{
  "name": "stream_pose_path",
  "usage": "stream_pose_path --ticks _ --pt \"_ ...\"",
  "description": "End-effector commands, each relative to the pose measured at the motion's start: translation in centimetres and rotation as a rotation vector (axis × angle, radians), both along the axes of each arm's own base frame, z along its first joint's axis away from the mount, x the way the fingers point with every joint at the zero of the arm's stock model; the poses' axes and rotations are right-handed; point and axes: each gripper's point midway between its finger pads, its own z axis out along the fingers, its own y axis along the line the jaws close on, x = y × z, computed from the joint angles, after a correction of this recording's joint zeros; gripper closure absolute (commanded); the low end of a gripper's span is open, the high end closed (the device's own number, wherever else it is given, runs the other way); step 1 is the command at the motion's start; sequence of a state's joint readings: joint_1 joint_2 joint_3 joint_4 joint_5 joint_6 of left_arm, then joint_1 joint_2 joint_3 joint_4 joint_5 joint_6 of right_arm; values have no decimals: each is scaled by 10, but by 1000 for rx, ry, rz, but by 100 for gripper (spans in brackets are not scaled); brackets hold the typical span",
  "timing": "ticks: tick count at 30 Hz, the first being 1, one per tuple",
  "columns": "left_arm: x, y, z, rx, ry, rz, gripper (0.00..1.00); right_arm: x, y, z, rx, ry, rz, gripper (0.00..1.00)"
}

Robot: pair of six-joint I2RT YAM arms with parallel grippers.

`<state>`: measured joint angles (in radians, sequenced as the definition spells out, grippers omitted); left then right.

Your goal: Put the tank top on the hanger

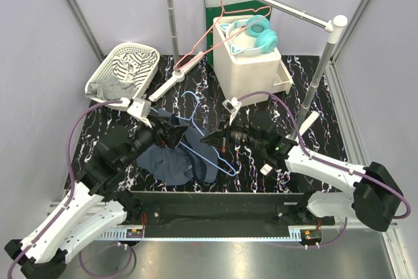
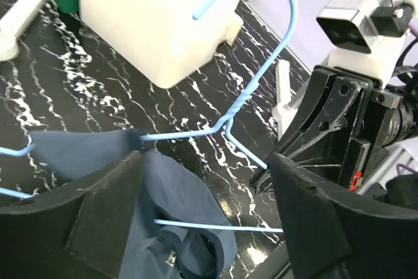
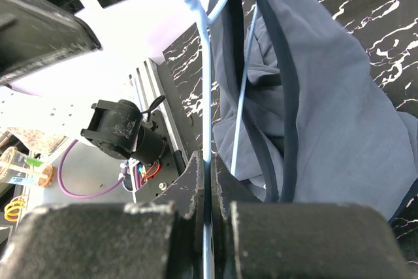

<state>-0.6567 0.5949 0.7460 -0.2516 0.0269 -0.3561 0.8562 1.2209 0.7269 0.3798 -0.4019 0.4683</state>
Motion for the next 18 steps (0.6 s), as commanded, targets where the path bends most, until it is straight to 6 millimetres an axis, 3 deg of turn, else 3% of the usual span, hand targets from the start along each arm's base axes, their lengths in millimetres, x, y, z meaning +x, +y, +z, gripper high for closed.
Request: stream_pose_path --ticks 1,7,14,18 --pt "5 12 12 -1 -37 68 14 5 9 38 86 -71 3 100" --pt "11 21 22 -5 -67 126 10 4 11 40 96 -69 16 100" --pt "20 -12 31 -35 -87 26 14 3 16 39 104 -62 36 100" --pt "23 -21 32 -35 -118 11 15 2 16 41 112 -60 43 100"
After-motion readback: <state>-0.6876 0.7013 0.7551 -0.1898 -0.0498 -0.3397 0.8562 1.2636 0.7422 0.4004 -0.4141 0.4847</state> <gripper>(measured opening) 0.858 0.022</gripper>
